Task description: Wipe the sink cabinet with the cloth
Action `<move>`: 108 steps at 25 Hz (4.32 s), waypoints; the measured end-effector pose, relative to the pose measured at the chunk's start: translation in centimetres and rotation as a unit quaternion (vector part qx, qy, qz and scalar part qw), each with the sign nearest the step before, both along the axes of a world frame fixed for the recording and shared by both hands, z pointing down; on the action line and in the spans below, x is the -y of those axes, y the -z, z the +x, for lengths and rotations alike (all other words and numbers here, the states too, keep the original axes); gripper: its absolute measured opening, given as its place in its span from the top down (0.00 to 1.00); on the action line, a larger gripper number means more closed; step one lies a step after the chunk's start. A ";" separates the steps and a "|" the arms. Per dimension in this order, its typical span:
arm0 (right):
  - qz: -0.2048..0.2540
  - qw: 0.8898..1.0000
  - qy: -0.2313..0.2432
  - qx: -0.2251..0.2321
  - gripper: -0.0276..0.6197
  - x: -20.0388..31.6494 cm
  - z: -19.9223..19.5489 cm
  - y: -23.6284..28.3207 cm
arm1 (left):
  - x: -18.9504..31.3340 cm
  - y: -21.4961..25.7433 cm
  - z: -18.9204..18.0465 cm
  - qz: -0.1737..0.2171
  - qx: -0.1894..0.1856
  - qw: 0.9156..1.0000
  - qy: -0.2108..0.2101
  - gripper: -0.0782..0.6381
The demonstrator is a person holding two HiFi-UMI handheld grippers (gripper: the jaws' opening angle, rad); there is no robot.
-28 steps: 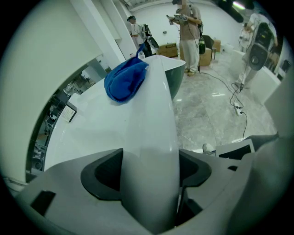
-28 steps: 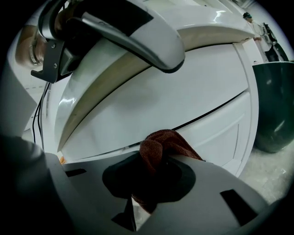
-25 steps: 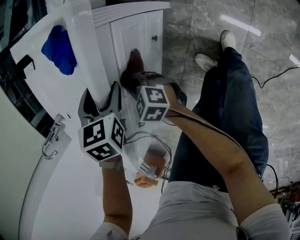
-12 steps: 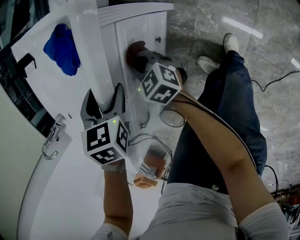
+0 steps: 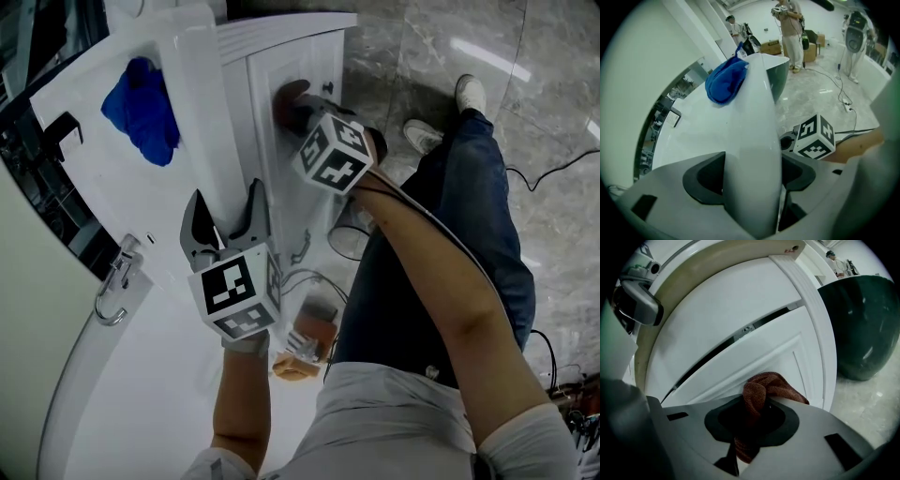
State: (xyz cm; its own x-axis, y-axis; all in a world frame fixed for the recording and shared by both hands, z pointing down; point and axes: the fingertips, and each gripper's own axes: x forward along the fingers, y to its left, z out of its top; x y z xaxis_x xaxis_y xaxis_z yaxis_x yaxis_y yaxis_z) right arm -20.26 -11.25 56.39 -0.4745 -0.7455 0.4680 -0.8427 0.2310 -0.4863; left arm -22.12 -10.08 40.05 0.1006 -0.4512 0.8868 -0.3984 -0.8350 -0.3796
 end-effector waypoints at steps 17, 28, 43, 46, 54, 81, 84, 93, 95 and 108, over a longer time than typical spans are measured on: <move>-0.036 0.997 -0.037 0.059 0.85 0.3 2.5 -2.3 | 0.2 -0.3 0.0 0.028 0.032 0.999 -0.003 0.45; -0.087 0.994 -0.063 0.031 0.85 -3.5 5.3 -5.1 | 0.3 -0.4 -0.2 0.037 0.043 0.998 -0.004 0.45; -0.147 0.980 -0.133 0.006 0.85 -6.9 9.6 -8.3 | 0.3 -0.4 -0.3 0.040 0.048 0.998 -0.006 0.45; -0.121 0.982 -0.133 0.050 0.85 -5.5 8.6 -7.5 | 0.3 -0.4 -0.2 0.042 0.048 0.998 -0.005 0.45; -0.060 0.980 -0.113 0.150 0.85 -1.5 5.5 -4.2 | 0.2 -0.4 -0.2 0.042 0.050 0.998 -0.005 0.45; -0.089 0.968 -0.064 0.226 0.86 -1.1 -1.5 -7.8 | 0.3 -0.3 -0.3 0.048 0.054 0.997 -0.007 0.45; -0.080 0.976 -0.032 0.200 0.86 -1.6 -3.7 -7.1 | 0.3 -0.4 -0.3 0.049 0.056 0.997 -0.008 0.45; -0.046 0.982 0.044 0.180 0.86 -3.1 -7.1 -3.3 | 0.4 -0.4 -0.5 0.054 0.061 0.997 -0.009 0.45; -0.047 0.980 0.058 0.185 0.86 -3.8 -8.4 -3.0 | 0.4 -0.4 -0.5 0.053 0.061 0.997 -0.009 0.45; -0.108 0.981 0.055 0.154 0.86 -3.7 -8.1 -8.2 | 0.2 -0.4 -0.4 0.056 0.063 0.996 -0.009 0.45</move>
